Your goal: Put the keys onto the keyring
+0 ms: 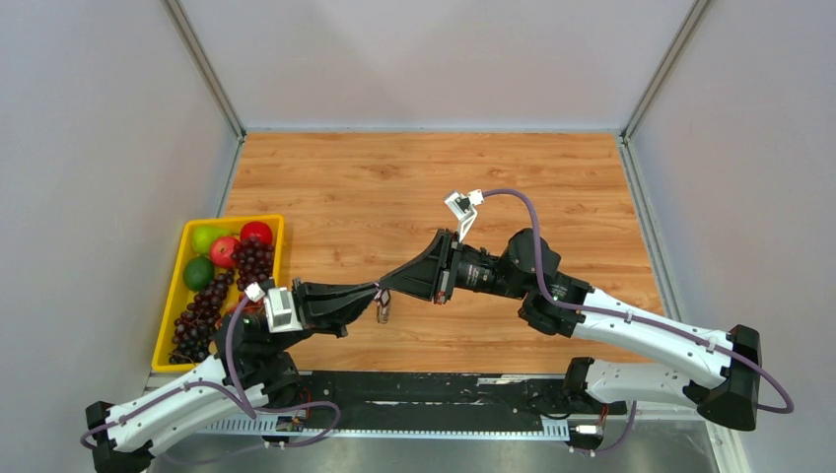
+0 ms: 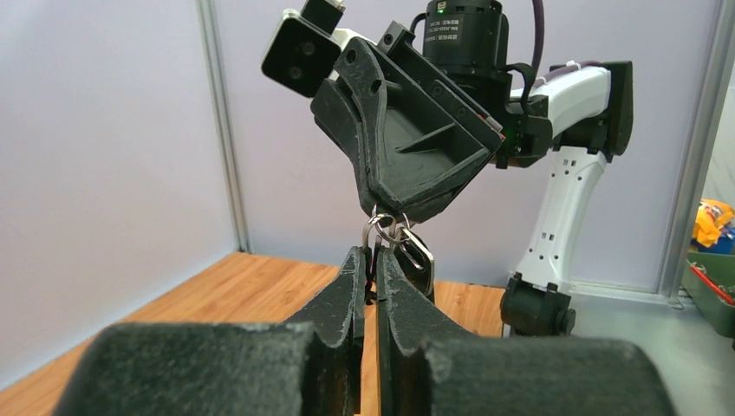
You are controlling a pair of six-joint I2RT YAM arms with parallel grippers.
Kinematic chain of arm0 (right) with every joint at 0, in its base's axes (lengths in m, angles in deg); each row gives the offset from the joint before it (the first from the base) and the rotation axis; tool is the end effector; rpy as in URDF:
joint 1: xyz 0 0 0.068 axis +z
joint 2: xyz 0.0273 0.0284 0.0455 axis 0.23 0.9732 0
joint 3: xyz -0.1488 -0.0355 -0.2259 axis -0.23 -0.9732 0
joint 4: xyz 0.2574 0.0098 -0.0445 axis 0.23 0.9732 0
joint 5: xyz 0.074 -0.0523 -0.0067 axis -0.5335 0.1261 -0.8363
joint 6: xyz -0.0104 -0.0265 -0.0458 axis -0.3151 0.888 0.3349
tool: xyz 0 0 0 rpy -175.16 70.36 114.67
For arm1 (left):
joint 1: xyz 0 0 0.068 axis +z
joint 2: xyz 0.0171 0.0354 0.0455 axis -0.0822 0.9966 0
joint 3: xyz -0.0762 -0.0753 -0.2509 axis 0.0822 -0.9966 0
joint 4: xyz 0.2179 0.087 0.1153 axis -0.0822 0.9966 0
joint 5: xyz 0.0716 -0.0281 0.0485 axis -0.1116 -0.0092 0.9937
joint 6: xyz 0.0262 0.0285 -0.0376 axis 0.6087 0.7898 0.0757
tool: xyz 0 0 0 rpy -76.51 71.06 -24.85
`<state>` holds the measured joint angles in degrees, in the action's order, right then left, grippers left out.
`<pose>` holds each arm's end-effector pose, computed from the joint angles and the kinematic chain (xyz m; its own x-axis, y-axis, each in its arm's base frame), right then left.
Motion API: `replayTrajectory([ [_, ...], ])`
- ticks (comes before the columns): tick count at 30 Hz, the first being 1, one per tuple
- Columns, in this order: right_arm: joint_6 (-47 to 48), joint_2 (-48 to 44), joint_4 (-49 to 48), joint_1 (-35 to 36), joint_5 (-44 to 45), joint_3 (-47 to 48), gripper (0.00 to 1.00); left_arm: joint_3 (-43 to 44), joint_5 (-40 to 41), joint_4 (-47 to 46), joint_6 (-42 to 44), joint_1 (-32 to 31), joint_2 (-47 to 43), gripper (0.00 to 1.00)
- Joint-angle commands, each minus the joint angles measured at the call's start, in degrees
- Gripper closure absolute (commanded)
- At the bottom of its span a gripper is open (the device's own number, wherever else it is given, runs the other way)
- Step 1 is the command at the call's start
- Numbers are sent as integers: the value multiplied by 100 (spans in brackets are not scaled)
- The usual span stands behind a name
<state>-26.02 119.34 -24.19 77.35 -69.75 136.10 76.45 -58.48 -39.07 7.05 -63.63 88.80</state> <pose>0.0987 0.2273 0.3867 -0.7391 0.1932 -0.6453 -0.6579 -0.0011 0.7531 0.0471 -0.0913 0.3145 0.1734 -0.5080 -0.8437 0.9497 0.3131 0.0067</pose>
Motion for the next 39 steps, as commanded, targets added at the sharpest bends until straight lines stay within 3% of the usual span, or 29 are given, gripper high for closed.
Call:
replayTrajectory([
  [1, 30, -42, -231, 99, -70, 361, 100, 45, 142, 93, 117, -16, 146, 85],
  [8, 52, -22, -230, 133, -46, 384, 100, 59, 90, 147, 58, -15, 144, 59],
  [30, 266, -103, 55, 146, 1, 654, 100, 11, -35, 417, -2, -15, 280, 42],
  [34, 286, -93, 64, 156, -17, 671, 100, 6, -35, 416, 31, -15, 295, 46],
  [36, 290, -100, 66, 160, -18, 646, 100, 31, -65, 401, 54, -15, 327, 56],
  [39, 270, -124, 64, 152, -1, 595, 100, 78, -100, 370, 67, -16, 395, 83],
])
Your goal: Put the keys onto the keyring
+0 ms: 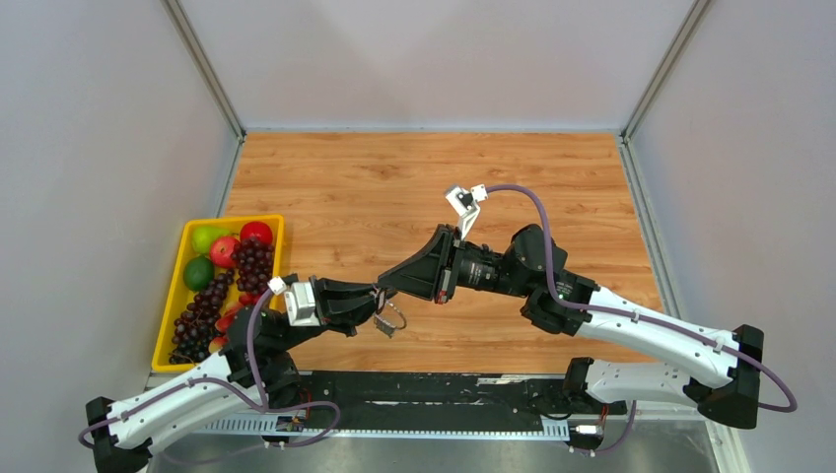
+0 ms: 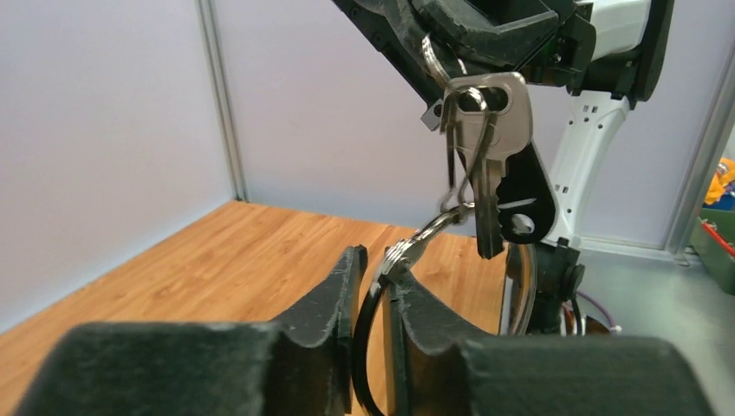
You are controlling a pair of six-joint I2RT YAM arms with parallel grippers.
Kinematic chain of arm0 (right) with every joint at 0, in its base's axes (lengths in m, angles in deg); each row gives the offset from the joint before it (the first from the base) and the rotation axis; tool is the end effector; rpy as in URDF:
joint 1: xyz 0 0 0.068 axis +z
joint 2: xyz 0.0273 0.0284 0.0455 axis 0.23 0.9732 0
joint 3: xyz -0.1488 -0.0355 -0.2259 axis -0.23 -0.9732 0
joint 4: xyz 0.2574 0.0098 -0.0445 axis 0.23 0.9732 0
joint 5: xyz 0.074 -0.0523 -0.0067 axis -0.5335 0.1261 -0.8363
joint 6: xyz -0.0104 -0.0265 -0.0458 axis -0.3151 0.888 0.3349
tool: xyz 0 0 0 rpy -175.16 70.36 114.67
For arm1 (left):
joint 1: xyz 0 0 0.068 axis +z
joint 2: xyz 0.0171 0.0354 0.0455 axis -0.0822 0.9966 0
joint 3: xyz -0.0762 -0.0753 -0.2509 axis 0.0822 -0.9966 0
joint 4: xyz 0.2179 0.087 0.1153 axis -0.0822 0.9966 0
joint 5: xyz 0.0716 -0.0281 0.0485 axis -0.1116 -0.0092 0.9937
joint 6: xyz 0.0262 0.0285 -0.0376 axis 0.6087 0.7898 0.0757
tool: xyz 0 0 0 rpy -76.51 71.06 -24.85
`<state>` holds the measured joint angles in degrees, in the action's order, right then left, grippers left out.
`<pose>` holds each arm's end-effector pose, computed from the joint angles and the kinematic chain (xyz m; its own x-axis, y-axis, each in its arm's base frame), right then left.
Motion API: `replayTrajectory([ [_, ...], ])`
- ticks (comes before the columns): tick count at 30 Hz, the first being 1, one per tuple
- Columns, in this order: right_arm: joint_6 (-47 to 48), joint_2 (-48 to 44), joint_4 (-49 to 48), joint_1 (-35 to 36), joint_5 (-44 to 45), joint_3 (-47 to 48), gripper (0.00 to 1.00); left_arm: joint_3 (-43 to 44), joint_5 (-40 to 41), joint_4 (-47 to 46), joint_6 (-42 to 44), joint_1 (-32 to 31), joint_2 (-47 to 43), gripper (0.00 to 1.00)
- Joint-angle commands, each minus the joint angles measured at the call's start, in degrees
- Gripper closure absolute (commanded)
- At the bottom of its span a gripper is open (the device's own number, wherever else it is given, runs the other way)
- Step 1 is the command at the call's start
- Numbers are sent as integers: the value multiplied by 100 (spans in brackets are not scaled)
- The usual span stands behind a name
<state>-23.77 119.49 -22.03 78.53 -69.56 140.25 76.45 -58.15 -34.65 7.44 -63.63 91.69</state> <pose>0.0931 0.2269 0.4079 -0.7071 0.2006 -0.6781 -0.6958 -0.0266 0.7177 0.0545 -0.1032 0.3027 0.1224 -0.4108 -0.9035 0.9467 0.3216 -0.0179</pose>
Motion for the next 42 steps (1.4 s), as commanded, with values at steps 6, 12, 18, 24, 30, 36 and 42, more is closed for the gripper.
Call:
replayTrajectory([
  [6, 60, -205, -153, 34, -80, 70, 100, 140, 121, -88, 12, -17, 162, 100],
  [12, 125, -248, -37, 42, -160, -66, 100, 143, 807, -78, -10, -15, 96, 100],
  [18, 220, -321, 90, 91, -238, -296, 100, 123, 1300, -129, -87, -15, 27, 100],
  [24, 252, -458, 112, 131, -127, -569, 100, 123, 1488, -187, -88, -13, -5, 100],
  [30, 275, -611, 259, 130, 79, -796, 93, 134, 1481, -227, -113, -15, -53, 100],
  [36, 521, -1212, 938, 136, 594, -983, 68, 184, 1517, -20, -100, -15, -131, 100],
  [42, 636, -1984, 1700, 132, 1447, -1278, 57, 189, 1753, 61, -38, -16, -114, 100],
])
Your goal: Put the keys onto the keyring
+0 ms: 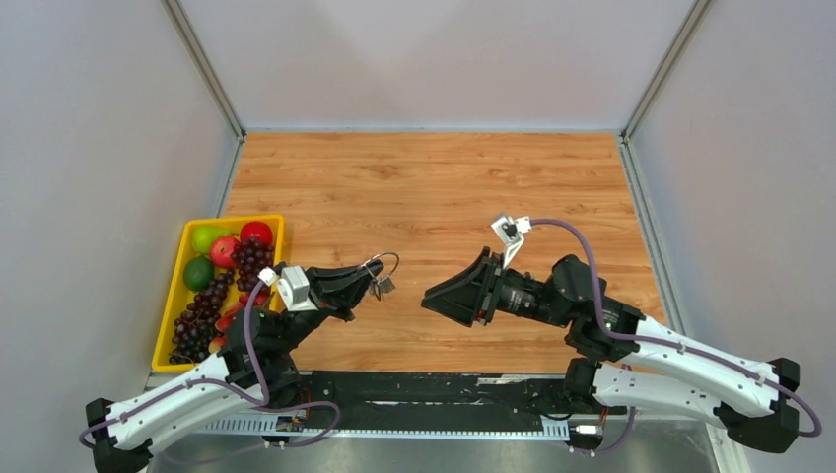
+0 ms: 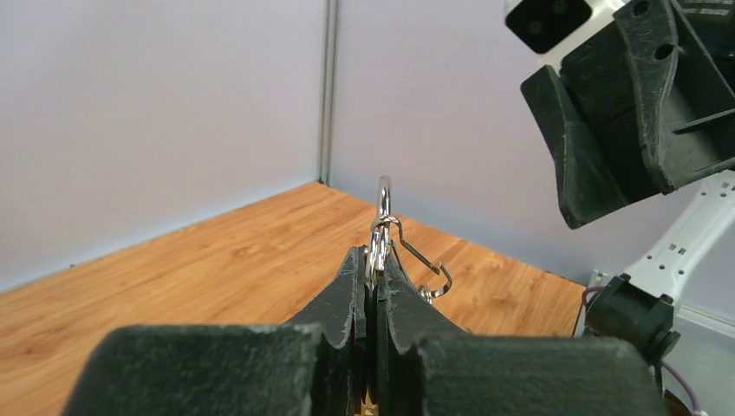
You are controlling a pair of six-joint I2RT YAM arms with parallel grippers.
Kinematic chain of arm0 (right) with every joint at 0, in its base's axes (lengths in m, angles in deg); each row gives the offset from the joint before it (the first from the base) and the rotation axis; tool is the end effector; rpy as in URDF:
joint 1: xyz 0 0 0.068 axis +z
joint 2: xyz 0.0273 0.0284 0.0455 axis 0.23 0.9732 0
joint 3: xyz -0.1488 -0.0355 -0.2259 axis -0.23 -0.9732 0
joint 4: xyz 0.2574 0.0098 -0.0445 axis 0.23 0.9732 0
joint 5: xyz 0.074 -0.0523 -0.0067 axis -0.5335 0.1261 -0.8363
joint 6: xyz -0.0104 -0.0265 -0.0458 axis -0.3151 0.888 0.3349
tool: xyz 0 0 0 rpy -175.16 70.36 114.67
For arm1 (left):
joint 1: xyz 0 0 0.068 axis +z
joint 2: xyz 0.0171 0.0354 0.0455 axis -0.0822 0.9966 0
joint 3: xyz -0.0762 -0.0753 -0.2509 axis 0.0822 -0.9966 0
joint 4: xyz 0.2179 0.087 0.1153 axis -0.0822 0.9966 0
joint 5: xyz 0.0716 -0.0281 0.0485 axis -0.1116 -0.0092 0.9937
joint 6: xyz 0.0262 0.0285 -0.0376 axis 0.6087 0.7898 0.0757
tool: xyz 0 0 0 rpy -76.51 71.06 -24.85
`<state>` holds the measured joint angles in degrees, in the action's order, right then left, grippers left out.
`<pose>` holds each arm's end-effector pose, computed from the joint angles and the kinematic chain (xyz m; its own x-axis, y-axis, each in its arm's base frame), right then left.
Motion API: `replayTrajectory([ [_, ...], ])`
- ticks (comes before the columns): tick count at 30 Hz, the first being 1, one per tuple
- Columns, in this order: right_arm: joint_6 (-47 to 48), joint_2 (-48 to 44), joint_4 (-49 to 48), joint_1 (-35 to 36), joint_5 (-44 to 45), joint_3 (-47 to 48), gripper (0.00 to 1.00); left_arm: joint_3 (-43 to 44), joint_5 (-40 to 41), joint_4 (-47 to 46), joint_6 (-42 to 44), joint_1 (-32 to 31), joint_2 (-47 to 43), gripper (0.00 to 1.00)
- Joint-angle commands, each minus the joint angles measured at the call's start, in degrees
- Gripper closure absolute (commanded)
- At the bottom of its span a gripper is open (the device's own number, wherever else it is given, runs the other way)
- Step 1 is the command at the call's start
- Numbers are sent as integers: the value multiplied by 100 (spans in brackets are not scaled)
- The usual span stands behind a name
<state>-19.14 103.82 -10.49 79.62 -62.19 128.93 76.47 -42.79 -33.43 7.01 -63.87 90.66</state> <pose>0.0691 0.1727 0.3696 -0.6730 0.1954 -0.7134 -0.7000 0.1431 0.6996 0.0612 -0.0968 0.3027 0.1252 -0.4363 -0.8910 0.8383 0.5269 -0.1402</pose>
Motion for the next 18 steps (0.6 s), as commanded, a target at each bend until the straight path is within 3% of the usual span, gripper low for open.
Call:
replayTrajectory([
  [1, 181, -507, 710, 28, 864, -164, 56, 183, 311, -64, 14, 9, 38, 100],
  [8, 139, -1057, 1411, 26, 1743, -445, 54, 203, 1033, 27, -15, 9, 465, 100],
  [18, 54, -1205, 1708, 26, 2026, -854, 52, 36, 1985, -156, -120, 9, 1480, 100],
])
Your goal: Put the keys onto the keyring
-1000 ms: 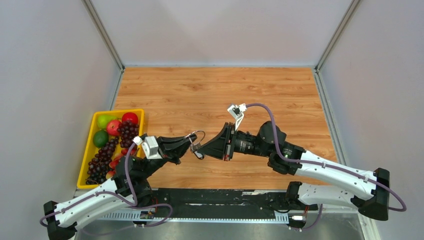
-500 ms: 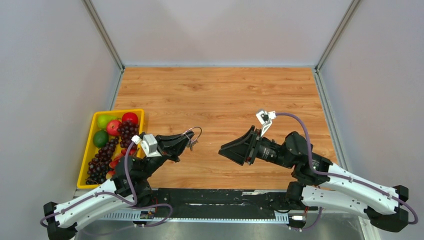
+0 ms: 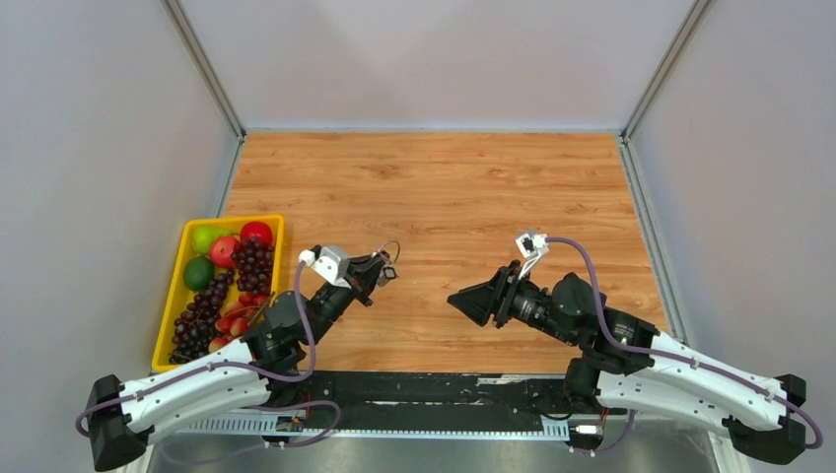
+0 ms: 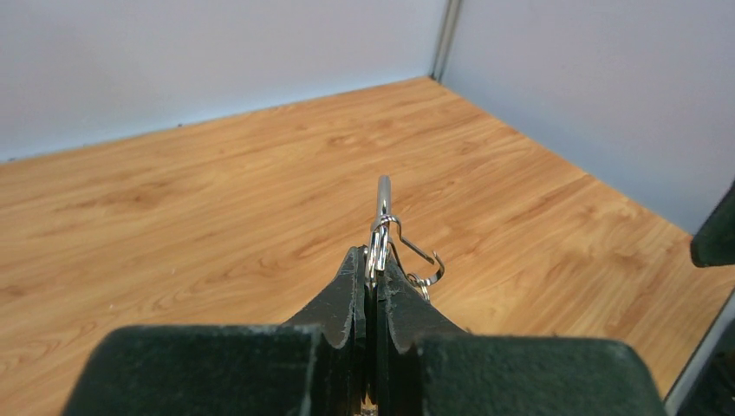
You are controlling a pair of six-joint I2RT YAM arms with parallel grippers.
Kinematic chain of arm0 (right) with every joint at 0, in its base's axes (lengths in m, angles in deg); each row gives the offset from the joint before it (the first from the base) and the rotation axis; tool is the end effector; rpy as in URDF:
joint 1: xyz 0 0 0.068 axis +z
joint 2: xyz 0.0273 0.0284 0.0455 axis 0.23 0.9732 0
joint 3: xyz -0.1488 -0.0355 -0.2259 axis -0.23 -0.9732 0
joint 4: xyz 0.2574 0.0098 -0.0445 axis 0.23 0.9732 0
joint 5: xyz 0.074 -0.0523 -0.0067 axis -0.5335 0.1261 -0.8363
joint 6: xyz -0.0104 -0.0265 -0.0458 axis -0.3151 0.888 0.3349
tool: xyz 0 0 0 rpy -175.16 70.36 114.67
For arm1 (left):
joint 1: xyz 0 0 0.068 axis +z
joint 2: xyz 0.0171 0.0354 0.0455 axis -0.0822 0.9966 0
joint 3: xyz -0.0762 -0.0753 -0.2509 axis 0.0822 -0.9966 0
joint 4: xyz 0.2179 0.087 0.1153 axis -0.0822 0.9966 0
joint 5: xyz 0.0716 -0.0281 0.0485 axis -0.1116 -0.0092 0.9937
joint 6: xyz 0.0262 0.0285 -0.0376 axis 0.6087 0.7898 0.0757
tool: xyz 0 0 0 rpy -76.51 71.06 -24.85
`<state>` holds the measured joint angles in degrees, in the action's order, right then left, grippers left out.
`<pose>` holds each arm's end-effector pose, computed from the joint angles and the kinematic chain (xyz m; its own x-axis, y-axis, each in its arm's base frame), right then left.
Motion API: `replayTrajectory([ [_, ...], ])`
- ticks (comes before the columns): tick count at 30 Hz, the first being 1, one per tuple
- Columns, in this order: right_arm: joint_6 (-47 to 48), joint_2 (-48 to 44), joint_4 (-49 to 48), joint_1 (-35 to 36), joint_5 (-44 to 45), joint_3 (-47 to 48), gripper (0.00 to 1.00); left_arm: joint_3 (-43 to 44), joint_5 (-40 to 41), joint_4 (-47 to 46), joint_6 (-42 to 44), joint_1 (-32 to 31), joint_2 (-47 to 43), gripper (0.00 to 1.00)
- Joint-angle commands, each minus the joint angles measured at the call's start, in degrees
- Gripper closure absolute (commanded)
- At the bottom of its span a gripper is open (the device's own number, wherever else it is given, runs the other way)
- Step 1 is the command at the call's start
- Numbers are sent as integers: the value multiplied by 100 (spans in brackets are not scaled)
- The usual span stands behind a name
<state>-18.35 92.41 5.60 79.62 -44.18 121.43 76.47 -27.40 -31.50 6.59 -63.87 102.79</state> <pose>0.0634 0.1320 0.3224 -0.6405 0.2532 -0.7250 -0.5634 0.4865 0.6677 0.0879 -0.1233 0.2746 0.0238 -0.2669 -0.9634 0.6420 0.7429 -0.1899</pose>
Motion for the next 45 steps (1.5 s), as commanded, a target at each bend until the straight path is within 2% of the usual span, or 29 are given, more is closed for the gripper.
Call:
replayTrajectory([
  [1, -31, -73, 99, 22, 236, -147, 52, -30, 537, -487, -79, 9, 400, 100],
  [10, -100, -110, 104, 23, 196, -444, 52, -488, 1327, -1840, -101, 9, 1877, 100],
  [16, -138, -262, 99, 23, 159, -647, 52, -360, 1725, -2576, -118, 9, 3198, 100],
  [23, -163, -609, 122, 21, 196, -869, 50, 59, 1811, -3192, -76, 9, 4762, 99],
  [33, -101, -703, 162, 22, 207, -942, 49, 1297, 1716, -2868, 359, 4, 6276, 83],
  [40, -122, -760, 168, 21, 229, -1059, 48, 2141, 1785, -2659, 898, 9, 7016, 58],
  [43, -126, -819, 193, 21, 262, -1068, 47, 2397, 1700, -2557, 940, 7, 7189, 46],
  [45, -128, -858, 218, 21, 287, -1071, 46, 2574, 1595, -2464, 921, 8, 7278, 41],
])
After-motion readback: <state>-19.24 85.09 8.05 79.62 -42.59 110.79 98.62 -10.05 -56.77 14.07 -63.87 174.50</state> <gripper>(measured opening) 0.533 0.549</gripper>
